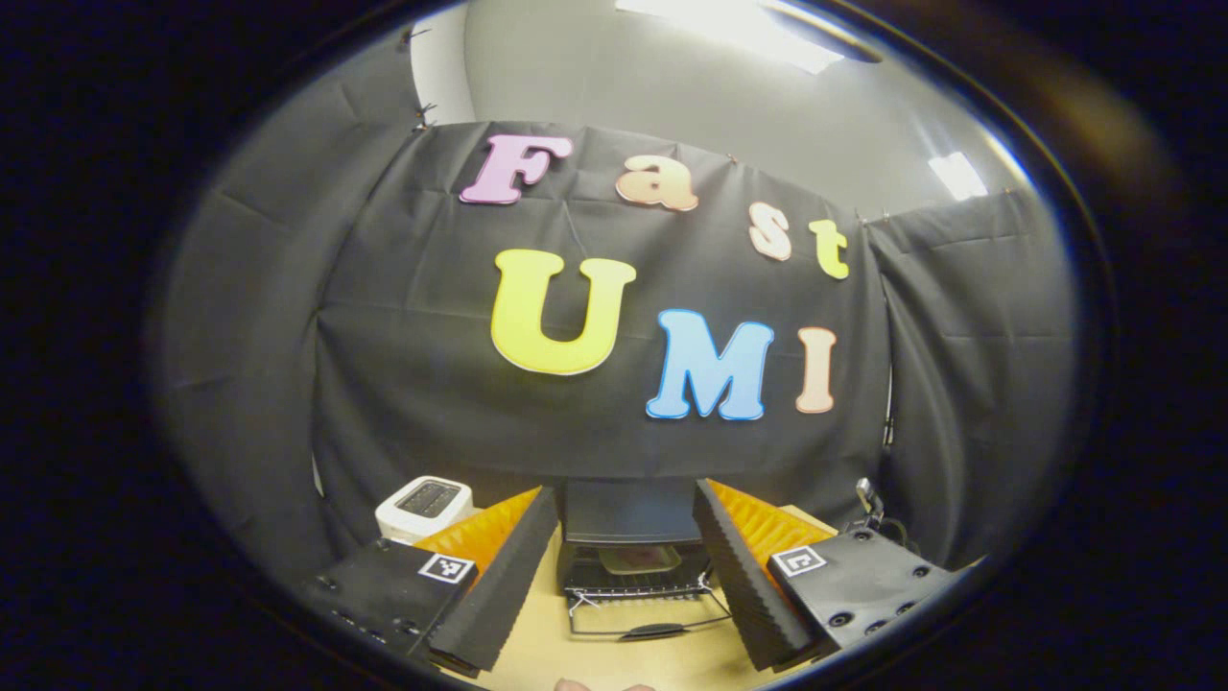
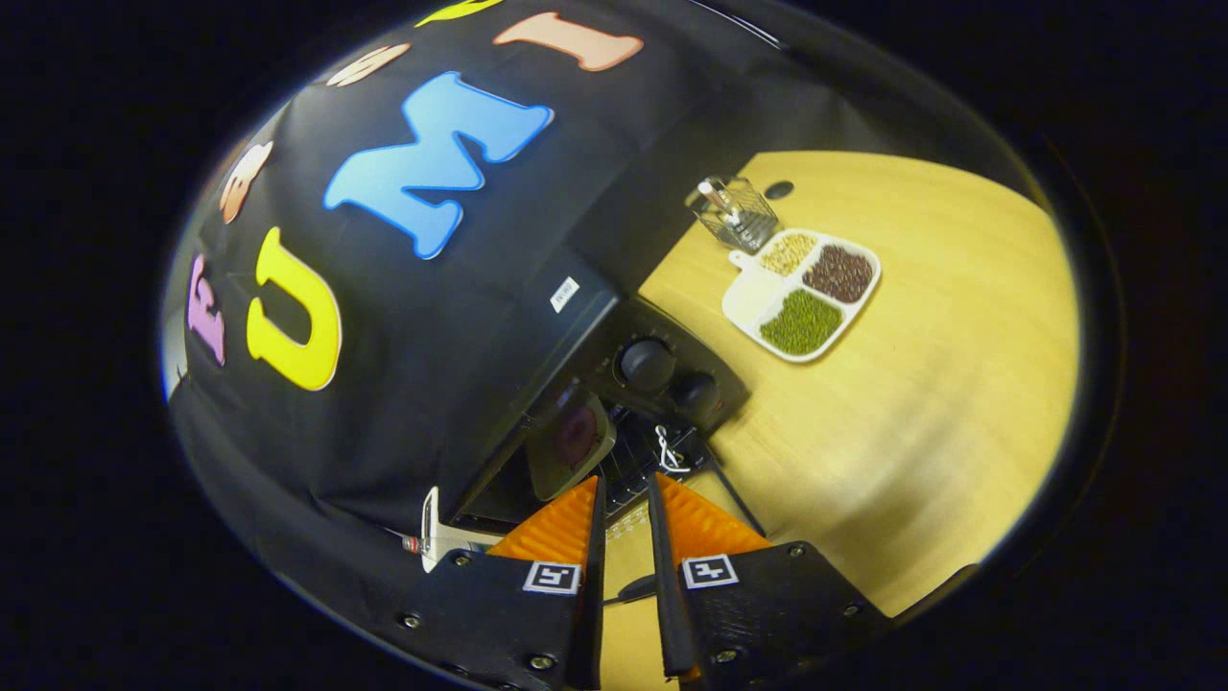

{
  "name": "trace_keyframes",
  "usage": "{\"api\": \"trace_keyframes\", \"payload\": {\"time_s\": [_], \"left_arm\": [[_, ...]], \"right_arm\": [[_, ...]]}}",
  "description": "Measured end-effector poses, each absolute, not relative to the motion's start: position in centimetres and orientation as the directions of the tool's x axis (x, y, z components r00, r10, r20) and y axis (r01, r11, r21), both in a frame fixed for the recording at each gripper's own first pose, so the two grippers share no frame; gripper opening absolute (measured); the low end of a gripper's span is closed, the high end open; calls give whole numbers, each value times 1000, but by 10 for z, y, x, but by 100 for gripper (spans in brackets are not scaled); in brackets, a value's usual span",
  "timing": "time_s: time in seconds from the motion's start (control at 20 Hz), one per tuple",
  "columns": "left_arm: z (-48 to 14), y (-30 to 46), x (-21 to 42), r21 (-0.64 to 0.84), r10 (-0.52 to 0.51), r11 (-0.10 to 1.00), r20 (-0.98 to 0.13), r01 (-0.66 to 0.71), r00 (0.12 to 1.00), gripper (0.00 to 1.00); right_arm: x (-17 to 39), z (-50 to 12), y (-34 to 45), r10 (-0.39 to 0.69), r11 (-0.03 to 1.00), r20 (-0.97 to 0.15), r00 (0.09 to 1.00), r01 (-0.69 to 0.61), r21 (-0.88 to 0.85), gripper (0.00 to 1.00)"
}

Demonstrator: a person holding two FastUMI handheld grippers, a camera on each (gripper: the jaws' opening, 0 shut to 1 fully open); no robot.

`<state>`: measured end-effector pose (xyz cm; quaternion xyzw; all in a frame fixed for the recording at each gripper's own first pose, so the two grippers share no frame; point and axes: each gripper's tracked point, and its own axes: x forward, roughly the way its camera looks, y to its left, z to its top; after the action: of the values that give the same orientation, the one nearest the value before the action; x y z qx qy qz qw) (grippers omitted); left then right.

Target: Open the electric oven with the left hand, put the food in, and close the electric oven.

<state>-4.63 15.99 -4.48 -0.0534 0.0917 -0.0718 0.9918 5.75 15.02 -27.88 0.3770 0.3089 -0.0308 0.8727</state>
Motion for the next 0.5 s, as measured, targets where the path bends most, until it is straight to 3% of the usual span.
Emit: {"api": "trace_keyframes", "payload": {"time_s": [0.1, 0.35, 0.45, 0.5], "left_arm": [[-50, 145, -41, -124, -162, 982, -185, 140, 969, 97], [-55, 108, -27, -158, -161, 979, -205, 129, 965, 100], [-55, 96, -22, -134, -153, 983, -204, 127, 967, 91], [-55, 90, -19, -122, -147, 985, -203, 124, 968, 100]], "right_arm": [[51, -258, 136, 178, 802, -545, 820, 200, 563, 24], [38, -186, 106, 164, 950, -415, 895, -30, 310, 24], [31, -150, 99, 168, 973, -333, 928, -101, 210, 24], [26, -132, 96, 176, 976, -295, 939, -127, 179, 24]]}}
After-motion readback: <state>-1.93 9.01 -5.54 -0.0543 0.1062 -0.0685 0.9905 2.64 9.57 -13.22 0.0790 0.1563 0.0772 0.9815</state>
